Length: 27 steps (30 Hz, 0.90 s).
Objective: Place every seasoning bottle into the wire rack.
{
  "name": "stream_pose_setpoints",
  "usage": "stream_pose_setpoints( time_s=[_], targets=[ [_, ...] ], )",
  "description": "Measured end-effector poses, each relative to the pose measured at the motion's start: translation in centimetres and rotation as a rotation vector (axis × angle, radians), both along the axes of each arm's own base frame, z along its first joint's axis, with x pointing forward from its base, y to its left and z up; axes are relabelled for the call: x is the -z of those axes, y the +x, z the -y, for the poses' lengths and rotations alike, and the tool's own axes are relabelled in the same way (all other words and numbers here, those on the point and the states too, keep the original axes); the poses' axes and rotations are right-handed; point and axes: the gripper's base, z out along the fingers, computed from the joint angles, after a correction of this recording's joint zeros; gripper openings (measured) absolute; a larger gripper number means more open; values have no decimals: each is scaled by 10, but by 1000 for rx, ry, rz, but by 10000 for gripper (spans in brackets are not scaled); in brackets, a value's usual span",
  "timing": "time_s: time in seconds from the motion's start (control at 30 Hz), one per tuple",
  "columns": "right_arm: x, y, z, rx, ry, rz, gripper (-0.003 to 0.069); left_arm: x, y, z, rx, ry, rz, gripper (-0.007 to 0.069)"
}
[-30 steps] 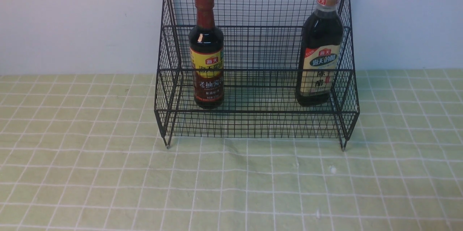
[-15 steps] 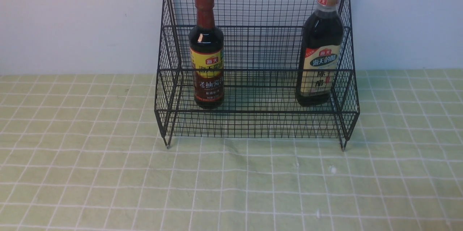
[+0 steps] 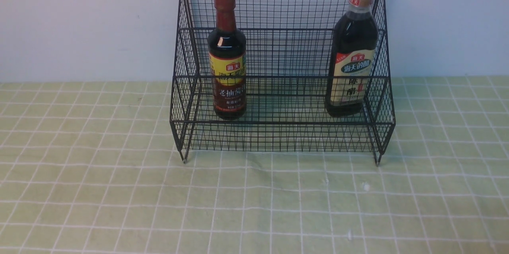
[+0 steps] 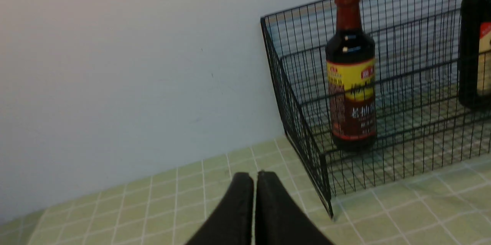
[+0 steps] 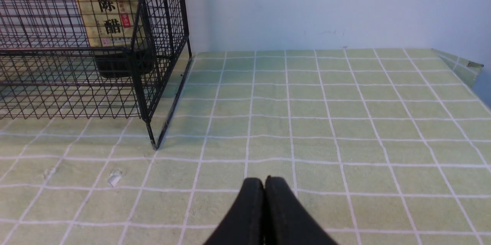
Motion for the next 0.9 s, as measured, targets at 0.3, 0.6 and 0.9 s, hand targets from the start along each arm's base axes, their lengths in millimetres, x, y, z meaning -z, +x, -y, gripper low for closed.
stream_pose_setpoints(
  time_s=[0.3,0.6,0.9],
  targets=[
    [0,0,0,0,0,-1,-13,96,9,-3,-98,-96,-186,-6],
    [0,0,0,0,0,-1,-13,106,8,-3,-114,-126,-247,-6],
    [0,0,0,0,0,-1,-13,106,8,-3,-115,-127,-248,-6]
  ],
)
